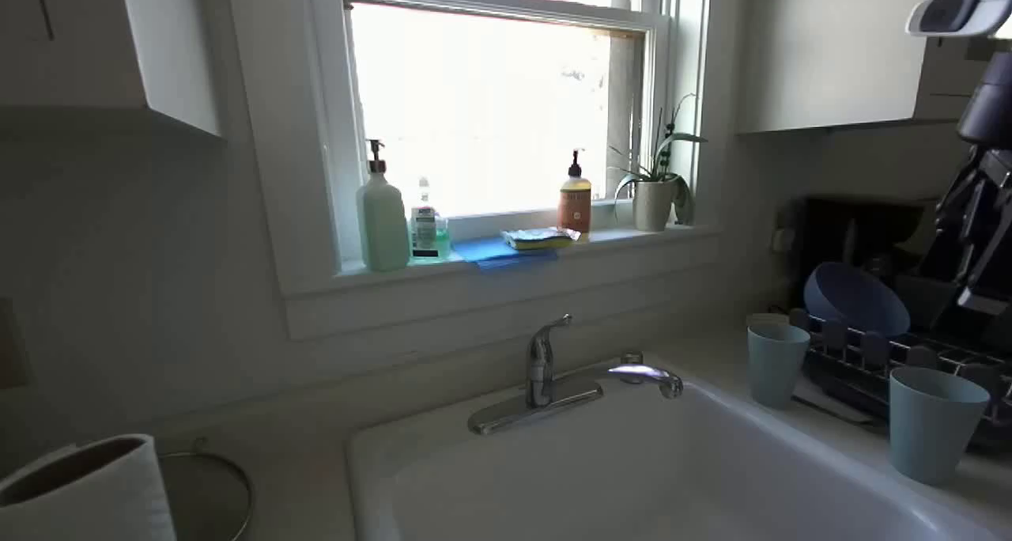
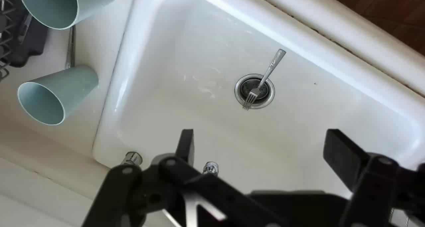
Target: Stack the two green cups together then place the silver fork in the stacked cups
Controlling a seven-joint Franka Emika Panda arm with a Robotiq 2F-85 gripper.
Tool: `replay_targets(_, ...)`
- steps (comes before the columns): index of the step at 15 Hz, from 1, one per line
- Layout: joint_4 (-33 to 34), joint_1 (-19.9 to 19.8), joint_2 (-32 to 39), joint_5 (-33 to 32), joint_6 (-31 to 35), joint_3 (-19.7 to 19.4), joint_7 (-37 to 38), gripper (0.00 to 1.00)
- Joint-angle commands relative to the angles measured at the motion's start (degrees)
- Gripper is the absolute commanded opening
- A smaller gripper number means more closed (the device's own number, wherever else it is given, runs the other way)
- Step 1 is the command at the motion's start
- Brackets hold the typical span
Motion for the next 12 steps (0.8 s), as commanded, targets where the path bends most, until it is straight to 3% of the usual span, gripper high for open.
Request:
replay_targets(1,0.16,1.00,0.20,-0.75,-0.23,-0.81,0.64,1.00)
replay_targets(4,0.16,1.00,0.20,-0.75,-0.23,-0.81,0.64,1.00)
replay_targets(6,-0.04,-2.06,2.13,-1.73,-1.14,-2.48,1.80,1.00)
replay_targets(9,-1.99,-5.45,3.56,-2.00,-3.72,-7.29,1.06,1.00)
replay_targets(12,-4.43,-9.05,5.48,-2.11,-2.27,-13.84,-1.63,1.00)
